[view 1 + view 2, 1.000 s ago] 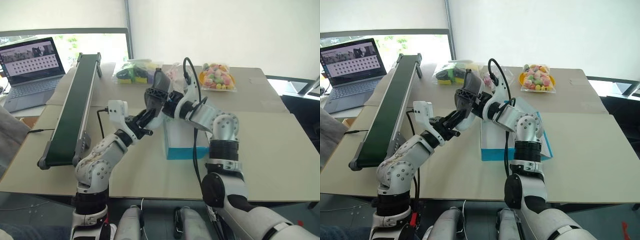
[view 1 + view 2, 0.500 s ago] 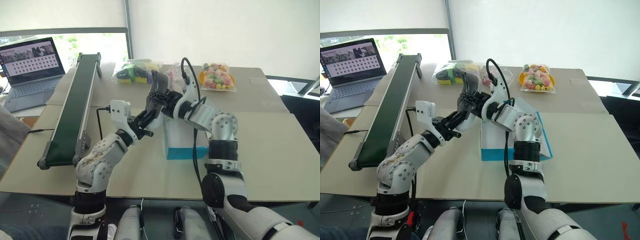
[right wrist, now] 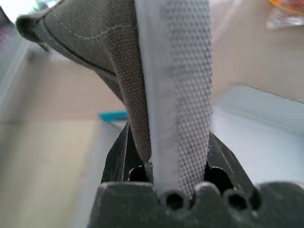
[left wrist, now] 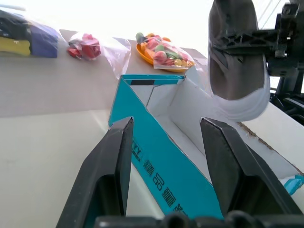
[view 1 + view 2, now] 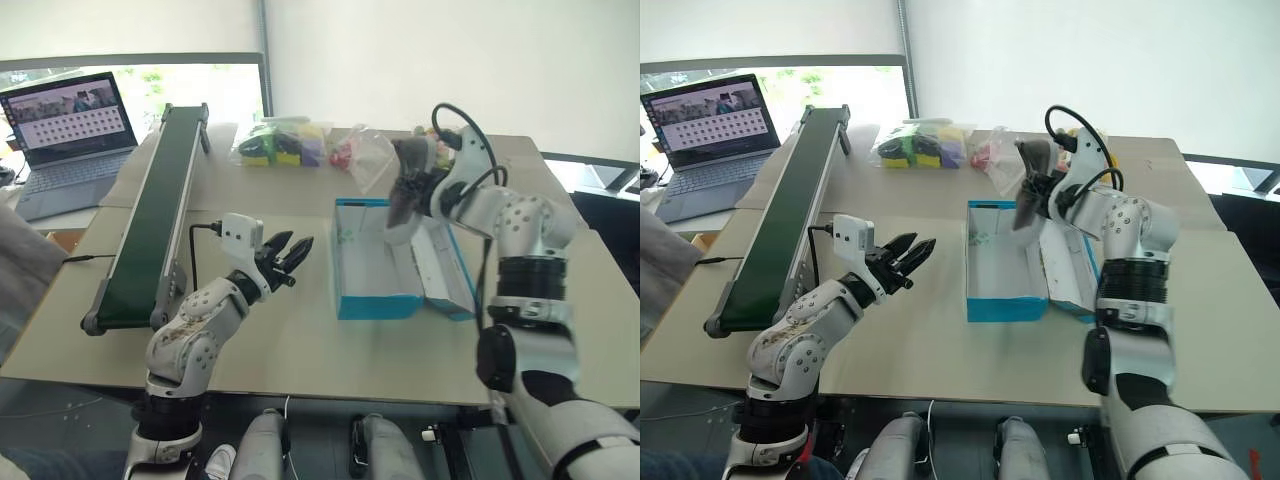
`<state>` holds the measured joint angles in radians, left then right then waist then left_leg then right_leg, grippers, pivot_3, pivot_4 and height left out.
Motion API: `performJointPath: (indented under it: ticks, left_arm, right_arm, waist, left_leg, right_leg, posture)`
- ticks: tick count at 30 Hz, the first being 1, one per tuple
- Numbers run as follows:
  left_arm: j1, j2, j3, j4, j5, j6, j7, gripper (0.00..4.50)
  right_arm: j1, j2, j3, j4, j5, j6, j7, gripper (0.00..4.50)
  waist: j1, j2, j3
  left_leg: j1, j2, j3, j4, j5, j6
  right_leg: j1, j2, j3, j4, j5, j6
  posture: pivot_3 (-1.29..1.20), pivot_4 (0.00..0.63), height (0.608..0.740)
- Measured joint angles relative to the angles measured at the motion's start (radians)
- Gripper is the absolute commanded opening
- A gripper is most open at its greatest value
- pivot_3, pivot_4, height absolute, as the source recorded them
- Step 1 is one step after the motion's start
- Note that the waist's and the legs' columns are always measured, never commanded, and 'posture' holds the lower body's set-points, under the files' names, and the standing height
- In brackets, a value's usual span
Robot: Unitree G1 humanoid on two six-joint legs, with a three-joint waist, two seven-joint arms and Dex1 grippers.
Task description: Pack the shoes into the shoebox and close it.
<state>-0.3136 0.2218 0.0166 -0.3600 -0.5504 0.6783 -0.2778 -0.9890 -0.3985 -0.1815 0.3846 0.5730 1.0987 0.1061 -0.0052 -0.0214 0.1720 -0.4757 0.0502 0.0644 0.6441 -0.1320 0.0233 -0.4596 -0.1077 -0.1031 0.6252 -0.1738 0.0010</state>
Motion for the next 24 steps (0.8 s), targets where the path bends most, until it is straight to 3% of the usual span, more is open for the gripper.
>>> performJointPath:
  ticks: [5,10,15,16,22,24]
  left_arm:
    - [0.000,-0.013,-0.012,0.004,0.008,-0.004,-0.008,2.37]
    - [0.000,-0.017,-0.010,0.004,0.015,-0.012,-0.008,2.37]
    - [0.001,-0.020,-0.008,0.004,0.017,-0.016,-0.006,2.37]
    - [0.002,-0.020,-0.007,0.004,0.017,-0.016,-0.006,2.44]
    - [0.006,-0.020,-0.002,0.003,0.017,-0.016,-0.004,2.44]
    - [0.007,-0.020,0.000,0.003,0.017,-0.016,-0.003,2.44]
  right_arm:
    - [0.059,-0.009,0.160,0.025,-0.073,0.054,0.106,0.67]
    - [0.048,0.016,0.173,0.045,-0.132,0.042,0.124,0.67]
    - [0.045,0.077,0.178,0.105,-0.194,0.028,0.105,0.67]
    - [0.040,0.082,0.177,0.110,-0.200,0.023,0.103,1.62]
    - [0.027,0.124,0.161,0.120,-0.238,-0.003,0.083,3.57]
    - [0.024,0.133,0.159,0.120,-0.248,-0.017,0.077,3.81]
  waist:
    - [-0.006,0.001,0.001]
    - [-0.003,0.001,0.001]
    - [-0.002,0.002,0.001]
    - [-0.002,0.002,0.001]
    - [-0.001,0.002,0.001]
    - [-0.001,0.002,0.001]
  left_leg:
    - [0.000,0.000,-0.001,0.000,0.001,0.002]
    - [0.001,0.000,-0.001,0.002,-0.003,-0.005]
    - [0.000,0.000,-0.001,0.001,0.001,0.001]
    - [0.000,0.000,-0.001,0.001,0.001,0.002]
    - [0.000,0.000,-0.001,0.002,-0.001,-0.002]
    - [0.000,0.000,-0.001,0.002,-0.001,-0.002]
  right_leg:
    - [0.000,0.001,0.000,0.002,0.000,0.000]
    - [0.001,0.001,0.000,0.001,0.000,0.001]
    - [0.000,0.001,0.000,0.001,0.000,0.001]
    - [0.001,0.001,0.000,0.001,0.000,0.001]
    - [0.001,0.001,0.000,0.001,0.001,0.002]
    - [0.001,0.001,0.000,0.001,0.001,0.002]
  posture:
    - [0.00,0.150,0.701]
    - [0.00,0.150,0.701]
    - [0.00,0.150,0.701]
    - [0.00,0.150,0.701]
    - [0.00,0.150,0.701]
    - [0.00,0.150,0.701]
